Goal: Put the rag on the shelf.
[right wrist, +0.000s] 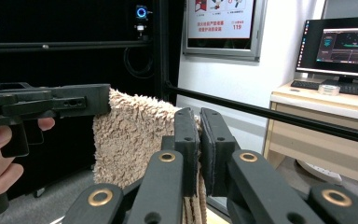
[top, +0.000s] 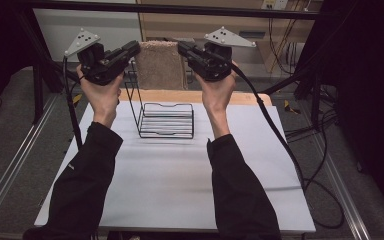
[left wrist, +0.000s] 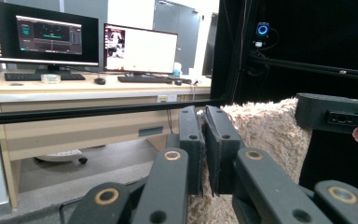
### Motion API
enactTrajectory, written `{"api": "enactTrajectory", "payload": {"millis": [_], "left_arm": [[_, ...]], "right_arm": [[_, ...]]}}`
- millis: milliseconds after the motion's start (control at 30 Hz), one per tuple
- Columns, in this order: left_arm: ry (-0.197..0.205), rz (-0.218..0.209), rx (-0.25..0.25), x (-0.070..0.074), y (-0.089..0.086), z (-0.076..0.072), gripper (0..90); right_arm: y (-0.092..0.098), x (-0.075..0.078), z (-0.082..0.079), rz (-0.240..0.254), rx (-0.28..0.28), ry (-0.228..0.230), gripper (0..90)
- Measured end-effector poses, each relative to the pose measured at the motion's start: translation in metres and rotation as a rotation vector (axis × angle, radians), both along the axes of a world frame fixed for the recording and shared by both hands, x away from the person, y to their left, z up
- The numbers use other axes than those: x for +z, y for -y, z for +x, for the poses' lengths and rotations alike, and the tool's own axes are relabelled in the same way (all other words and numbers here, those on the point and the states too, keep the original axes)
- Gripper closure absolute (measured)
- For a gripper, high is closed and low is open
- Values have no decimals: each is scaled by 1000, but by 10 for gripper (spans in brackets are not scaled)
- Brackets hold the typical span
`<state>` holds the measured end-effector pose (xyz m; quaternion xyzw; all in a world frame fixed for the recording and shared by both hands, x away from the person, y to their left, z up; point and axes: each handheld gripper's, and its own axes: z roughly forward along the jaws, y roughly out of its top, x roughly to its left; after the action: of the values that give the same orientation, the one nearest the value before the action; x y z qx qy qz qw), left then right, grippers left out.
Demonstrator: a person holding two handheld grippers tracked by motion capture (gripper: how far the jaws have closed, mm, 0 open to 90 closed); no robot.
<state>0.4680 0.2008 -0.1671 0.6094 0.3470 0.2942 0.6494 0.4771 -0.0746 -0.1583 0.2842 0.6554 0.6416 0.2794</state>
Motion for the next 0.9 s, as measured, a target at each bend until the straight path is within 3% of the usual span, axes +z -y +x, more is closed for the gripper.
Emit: {"api": "enactTrajectory", "payload": {"millis": [367, 900], "left_arm": [[-10, 29, 22, 2, 0, 19, 850], [-40, 25, 47, -5, -4, 43, 848]], "right_arm": [[-3, -1, 22, 12, -6, -15, 860], [-11, -6, 48, -1, -20, -40, 859]]}}
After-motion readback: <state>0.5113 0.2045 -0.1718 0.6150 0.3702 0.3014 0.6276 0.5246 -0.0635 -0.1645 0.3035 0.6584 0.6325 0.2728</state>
